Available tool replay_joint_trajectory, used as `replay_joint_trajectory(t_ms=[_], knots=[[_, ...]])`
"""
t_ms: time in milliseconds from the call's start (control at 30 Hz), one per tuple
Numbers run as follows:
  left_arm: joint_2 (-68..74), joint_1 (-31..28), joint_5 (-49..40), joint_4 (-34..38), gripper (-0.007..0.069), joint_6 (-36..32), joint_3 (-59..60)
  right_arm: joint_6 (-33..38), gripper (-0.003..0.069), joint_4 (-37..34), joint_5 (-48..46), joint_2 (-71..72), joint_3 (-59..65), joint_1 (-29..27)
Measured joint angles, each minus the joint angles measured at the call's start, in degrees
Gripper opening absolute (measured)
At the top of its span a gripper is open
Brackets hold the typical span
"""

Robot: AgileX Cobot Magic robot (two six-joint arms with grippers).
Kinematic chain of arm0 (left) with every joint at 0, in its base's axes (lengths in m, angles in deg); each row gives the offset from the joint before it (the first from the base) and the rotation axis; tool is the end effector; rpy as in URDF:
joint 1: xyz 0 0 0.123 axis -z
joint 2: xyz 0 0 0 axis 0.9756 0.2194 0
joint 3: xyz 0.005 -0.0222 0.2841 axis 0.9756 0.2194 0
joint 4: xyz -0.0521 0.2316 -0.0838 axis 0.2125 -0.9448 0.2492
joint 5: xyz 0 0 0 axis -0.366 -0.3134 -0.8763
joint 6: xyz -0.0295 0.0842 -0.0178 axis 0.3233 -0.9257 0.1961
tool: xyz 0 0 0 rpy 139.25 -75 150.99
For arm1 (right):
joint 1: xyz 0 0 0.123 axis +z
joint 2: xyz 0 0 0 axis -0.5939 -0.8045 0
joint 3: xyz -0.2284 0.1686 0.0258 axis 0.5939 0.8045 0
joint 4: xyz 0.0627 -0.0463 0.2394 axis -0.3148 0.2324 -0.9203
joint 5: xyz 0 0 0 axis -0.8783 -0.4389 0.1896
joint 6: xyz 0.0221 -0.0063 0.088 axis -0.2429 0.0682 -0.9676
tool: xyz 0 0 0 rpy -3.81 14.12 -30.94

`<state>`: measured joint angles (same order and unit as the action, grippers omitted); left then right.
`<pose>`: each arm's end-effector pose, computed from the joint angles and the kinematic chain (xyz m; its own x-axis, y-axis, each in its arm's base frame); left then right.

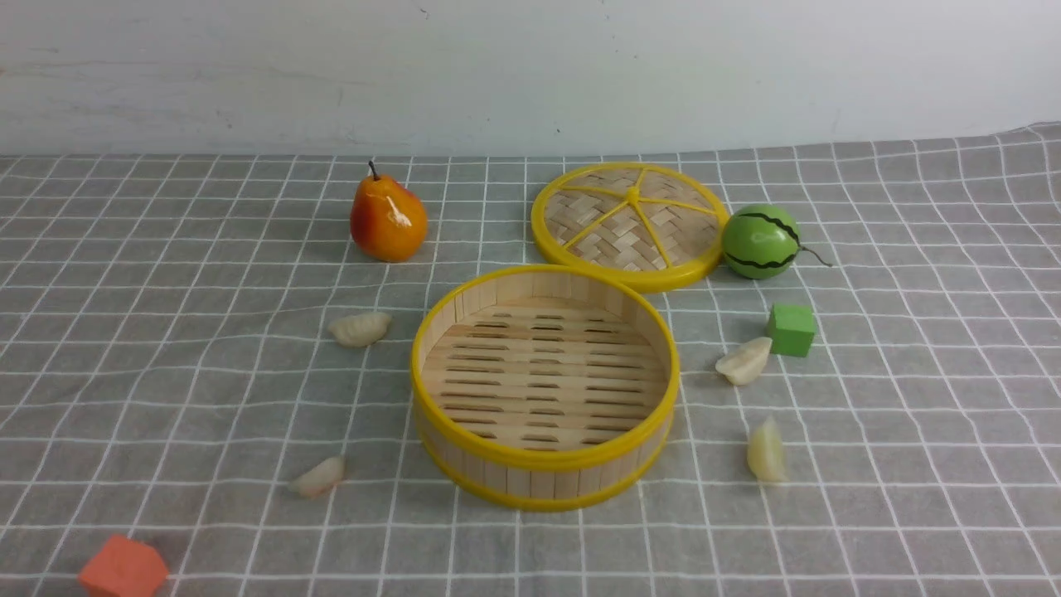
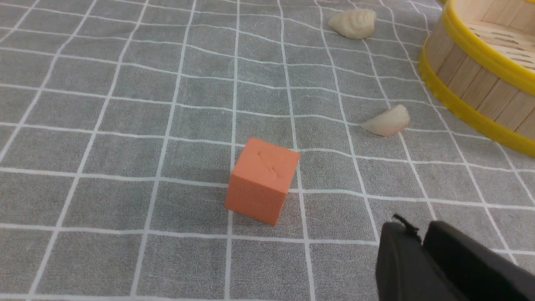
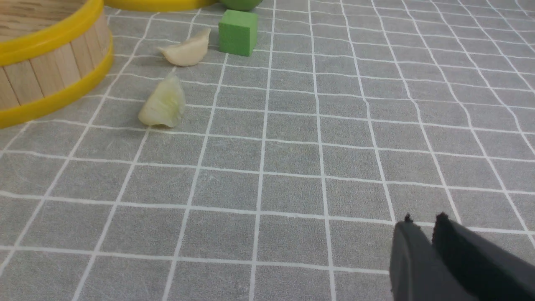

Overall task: Put the dumplings into the steamer on the table with the grey tablecloth.
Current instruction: 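Reach for and grasp a dumpling on the table with the left gripper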

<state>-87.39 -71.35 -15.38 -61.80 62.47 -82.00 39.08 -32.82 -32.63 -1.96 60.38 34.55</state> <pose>0.0517 -0.0073 0.1681 -0.3367 -0.1709 -0.9260 0.0552 0.9781 -0.2005 0.0522 0.0005 0.1734 -0.2977 -0.0182 -0.9545 0.0006 0.9998 -0.0193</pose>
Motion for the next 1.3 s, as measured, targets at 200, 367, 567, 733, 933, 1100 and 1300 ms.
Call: replay_joint_trajectory(t_ms=[200, 367, 567, 733, 933, 1100, 1300], knots=[[0.0, 0.0, 0.0, 0.0, 0.0083, 0.0, 0.0, 0.0, 0.0093, 0.0, 0.0, 0.0, 0.0, 0.0], [0.0, 0.0, 0.0, -1.7, 0.0088, -0.9, 0.0, -0.1, 0.0097, 0.0, 0.0, 0.0, 0.0, 0.0], [0.0, 0.0, 0.0, -3.5, 0.0091, -1.2, 0.0, -0.1, 0.0108, 0.0, 0.0, 0.0, 0.0, 0.0], [0.0, 0.0, 0.1, -3.6, 0.0094, -1.2, 0.0, -0.1, 0.0115, 0.0, 0.0, 0.0, 0.0, 0.0], [0.0, 0.0, 0.8, -3.7, 0.0101, -1.2, 0.0, -0.1, 0.0115, 0.5, 0.0, 0.0, 0.0, 0.0], [0.0, 0.0, 2.6, -3.7, 0.0109, -1.2, 0.0, -0.1, 0.0122, 0.9, 0.0, 0.0, 0.0, 0.0], [0.0, 0.0, 3.8, -3.0, 0.0111, -1.2, 0.0, -0.1, 0.0128, 2.3, 0.6, 0.0, 0.0, 0.0]])
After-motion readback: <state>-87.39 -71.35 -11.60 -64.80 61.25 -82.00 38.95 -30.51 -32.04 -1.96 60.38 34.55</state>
